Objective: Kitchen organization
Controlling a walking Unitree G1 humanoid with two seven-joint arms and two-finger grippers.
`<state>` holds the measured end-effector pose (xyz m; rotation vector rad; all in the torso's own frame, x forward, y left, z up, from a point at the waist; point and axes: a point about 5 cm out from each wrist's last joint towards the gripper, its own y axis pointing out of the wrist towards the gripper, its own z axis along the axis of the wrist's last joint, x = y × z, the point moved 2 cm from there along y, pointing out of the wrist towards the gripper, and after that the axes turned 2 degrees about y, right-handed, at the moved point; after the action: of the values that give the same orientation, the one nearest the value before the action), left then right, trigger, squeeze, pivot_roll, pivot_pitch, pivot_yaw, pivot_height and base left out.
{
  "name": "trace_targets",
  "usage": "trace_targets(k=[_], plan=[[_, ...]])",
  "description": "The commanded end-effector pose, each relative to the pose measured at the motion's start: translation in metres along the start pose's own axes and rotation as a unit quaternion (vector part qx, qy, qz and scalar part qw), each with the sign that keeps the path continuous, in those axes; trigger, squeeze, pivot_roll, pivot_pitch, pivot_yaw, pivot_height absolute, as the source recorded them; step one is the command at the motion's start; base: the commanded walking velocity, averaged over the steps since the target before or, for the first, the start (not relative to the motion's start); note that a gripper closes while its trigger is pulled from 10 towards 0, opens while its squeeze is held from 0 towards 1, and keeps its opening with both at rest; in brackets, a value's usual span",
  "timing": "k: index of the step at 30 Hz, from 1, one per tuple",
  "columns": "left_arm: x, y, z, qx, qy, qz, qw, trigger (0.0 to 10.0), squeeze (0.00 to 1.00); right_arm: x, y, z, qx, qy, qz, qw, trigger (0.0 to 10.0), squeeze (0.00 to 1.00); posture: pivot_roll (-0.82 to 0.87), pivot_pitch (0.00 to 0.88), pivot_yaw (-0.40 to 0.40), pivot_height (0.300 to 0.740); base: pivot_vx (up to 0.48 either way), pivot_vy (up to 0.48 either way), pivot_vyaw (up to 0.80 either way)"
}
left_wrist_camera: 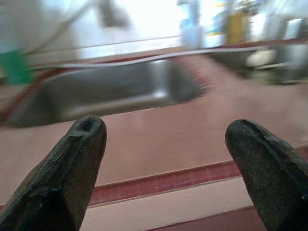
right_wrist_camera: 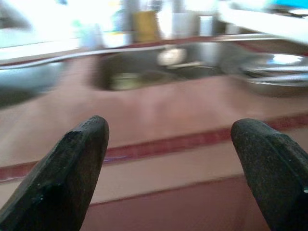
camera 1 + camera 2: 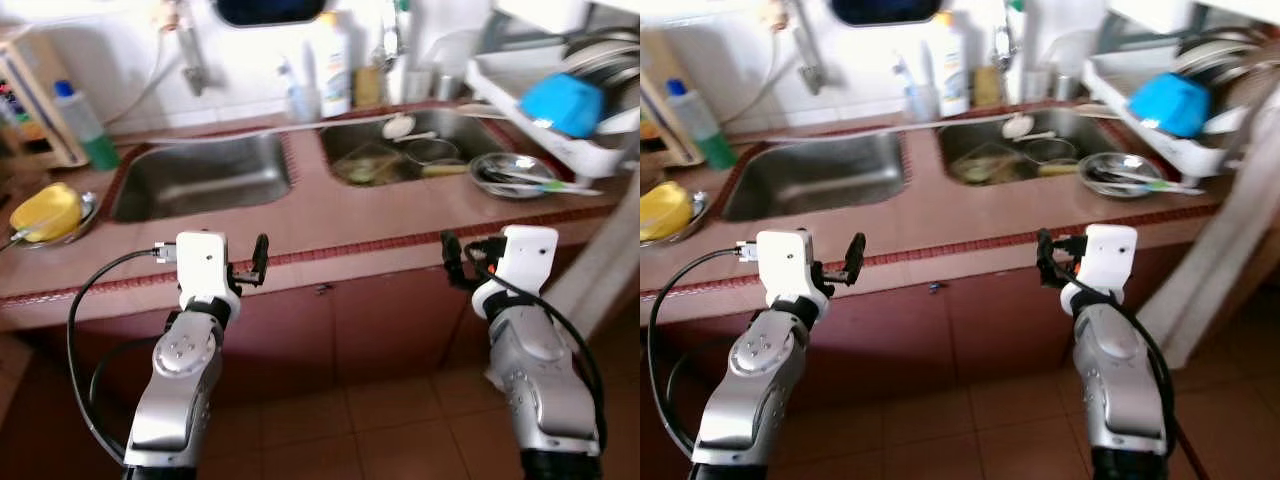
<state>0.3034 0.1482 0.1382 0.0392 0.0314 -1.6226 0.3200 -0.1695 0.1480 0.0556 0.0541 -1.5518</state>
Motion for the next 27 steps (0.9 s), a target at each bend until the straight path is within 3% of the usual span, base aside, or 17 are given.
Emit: trace_targets(k=[1, 11, 19, 27], plan=[[-0.001, 0.001, 0.001, 0.002, 0.001, 0.007, 1.000, 10.0, 0.00, 0.002, 0.000, 0.006, 0.012, -0.010, -0.001, 1.000, 10.0, 0.00, -0.03, 0.019, 0.080, 0.740, 0.000, 0.304, 0.00], [-0.002, 0.001, -0.001, 0.007, 0.001, 0.023, 1.000, 10.0, 0.00, 0.000, 0.006, 0.010, 0.018, -0.031, 0.012, 0.999, 10.0, 0.00, -0.04, 0.005, 0.051, 0.740, 0.000, 0.000, 0.00], [0.004, 0.004, -0.001, 0.021, -0.014, 0.041, 0.999, 10.0, 0.00, -0.002, 0.016, 0.019, 0.021, -0.055, 0.039, 0.998, 10.0, 0.00, -0.04, 0.000, -0.024, 0.740, 0.000, 0.000, 0.00], [0.006, 0.005, 0.003, 0.035, -0.008, 0.026, 0.999, 10.0, 0.00, -0.007, 0.023, 0.023, 0.031, -0.052, 0.041, 0.997, 10.0, 0.00, -0.03, 0.000, -0.007, 0.740, 0.000, 0.000, 0.00]])
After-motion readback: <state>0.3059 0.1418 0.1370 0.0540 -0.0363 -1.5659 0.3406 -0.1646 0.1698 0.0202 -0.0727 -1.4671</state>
